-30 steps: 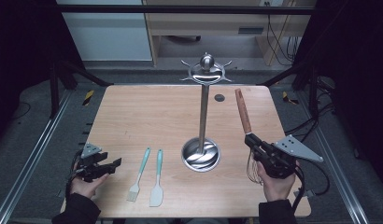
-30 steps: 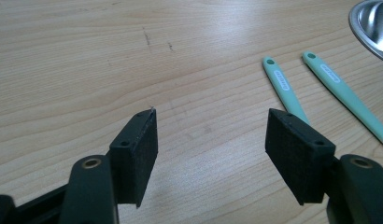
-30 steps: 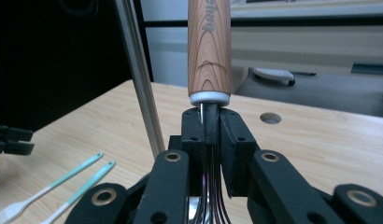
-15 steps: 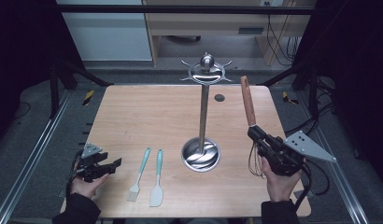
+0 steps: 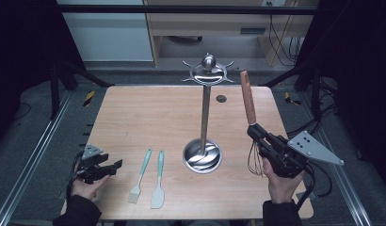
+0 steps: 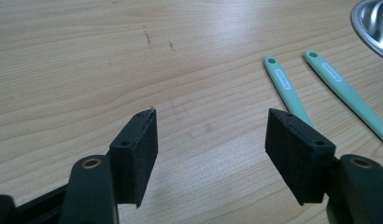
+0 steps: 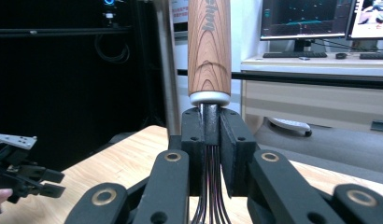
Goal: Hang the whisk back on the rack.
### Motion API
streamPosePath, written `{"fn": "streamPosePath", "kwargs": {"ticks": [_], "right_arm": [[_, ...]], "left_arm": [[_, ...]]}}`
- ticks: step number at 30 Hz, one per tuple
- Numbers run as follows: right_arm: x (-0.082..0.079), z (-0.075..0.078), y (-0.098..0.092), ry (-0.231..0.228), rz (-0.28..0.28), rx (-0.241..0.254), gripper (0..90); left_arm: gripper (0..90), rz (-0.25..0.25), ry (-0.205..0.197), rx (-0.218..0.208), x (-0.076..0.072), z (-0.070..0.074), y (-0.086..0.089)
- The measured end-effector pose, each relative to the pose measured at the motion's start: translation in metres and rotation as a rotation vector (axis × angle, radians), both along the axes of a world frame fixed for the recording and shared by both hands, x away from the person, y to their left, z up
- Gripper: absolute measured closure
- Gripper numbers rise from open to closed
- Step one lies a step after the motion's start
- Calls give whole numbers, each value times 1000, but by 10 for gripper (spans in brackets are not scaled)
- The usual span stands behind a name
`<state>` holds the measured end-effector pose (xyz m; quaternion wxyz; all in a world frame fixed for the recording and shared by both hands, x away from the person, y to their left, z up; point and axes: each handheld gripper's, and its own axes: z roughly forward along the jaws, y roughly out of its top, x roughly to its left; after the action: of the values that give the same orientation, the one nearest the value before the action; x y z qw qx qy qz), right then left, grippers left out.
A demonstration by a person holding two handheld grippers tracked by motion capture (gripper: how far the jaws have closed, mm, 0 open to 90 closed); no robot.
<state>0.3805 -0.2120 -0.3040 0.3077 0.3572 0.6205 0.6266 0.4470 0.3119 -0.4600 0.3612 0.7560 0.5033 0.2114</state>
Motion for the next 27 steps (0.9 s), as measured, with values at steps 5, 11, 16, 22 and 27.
{"fn": "streamPosePath", "kwargs": {"ticks": [5,11,16,22,27], "right_arm": [[0,1,6,-10,27,-5,811],[3,0,10,-1,35,-15,811],[9,-5,13,11,44,-23,811],[17,-11,15,29,77,-16,809],[23,-16,17,44,101,-8,809]], "left_arm": [[341,2,-1,-2,0,0,0],[340,3,0,-2,0,0,0],[341,2,1,2,0,0,0],[340,2,0,0,0,0,1],[340,2,2,2,0,0,0]]}}
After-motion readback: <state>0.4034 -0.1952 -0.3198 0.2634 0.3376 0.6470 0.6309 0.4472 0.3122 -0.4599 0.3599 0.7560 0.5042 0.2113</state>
